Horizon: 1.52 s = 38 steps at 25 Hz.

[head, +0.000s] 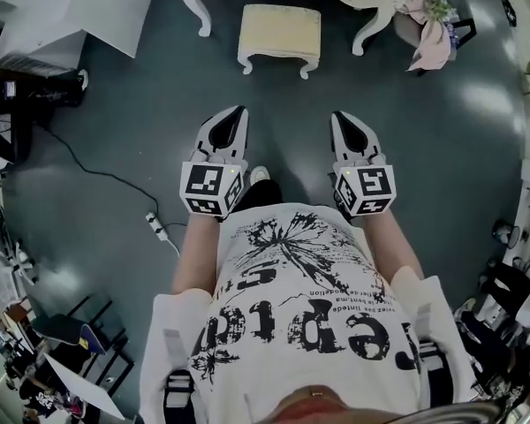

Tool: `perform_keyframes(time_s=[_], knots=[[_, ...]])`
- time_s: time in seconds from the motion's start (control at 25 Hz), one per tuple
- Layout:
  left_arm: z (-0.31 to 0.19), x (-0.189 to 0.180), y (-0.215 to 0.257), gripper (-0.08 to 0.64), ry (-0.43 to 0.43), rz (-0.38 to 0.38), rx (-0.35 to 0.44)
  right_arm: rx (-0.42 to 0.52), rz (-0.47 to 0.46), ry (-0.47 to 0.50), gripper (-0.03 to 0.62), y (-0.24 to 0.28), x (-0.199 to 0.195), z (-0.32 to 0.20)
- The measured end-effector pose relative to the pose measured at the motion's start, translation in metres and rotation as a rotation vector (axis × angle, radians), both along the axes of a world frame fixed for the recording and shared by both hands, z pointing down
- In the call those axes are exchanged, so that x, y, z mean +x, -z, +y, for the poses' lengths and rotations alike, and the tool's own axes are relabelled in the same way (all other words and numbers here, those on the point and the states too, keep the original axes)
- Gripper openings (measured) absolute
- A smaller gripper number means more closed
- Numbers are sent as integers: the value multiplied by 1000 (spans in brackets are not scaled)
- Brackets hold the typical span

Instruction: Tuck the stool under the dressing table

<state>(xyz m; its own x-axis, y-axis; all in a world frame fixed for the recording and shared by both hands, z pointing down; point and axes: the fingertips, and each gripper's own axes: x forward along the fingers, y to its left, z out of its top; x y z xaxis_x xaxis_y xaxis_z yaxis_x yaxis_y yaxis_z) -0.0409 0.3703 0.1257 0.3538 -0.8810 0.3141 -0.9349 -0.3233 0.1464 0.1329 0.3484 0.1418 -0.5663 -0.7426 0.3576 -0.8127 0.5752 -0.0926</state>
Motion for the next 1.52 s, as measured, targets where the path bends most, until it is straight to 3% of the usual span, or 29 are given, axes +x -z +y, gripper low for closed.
perform_keyframes(time_s=[0.16, 0.32, 0.84, 1.16, 1.52], knots=[[-49, -33, -3, 20, -34, -21, -14, -5, 0, -36, 18, 1, -32, -45], [-85, -50, -18, 20, -15, -20, -41, -2, 7, -30, 18, -5, -51, -81], [-232, -23, -83, 20, 10, -25, -169, -82, 4, 26, 18, -67, -45, -255], [-325, -1, -171, 20, -5, -26, -260, -269, 19, 38, 18, -185, -48, -321], [-365, -13, -351, 20, -52, -2, -405, -409, 100, -46, 18, -368, -60, -353]])
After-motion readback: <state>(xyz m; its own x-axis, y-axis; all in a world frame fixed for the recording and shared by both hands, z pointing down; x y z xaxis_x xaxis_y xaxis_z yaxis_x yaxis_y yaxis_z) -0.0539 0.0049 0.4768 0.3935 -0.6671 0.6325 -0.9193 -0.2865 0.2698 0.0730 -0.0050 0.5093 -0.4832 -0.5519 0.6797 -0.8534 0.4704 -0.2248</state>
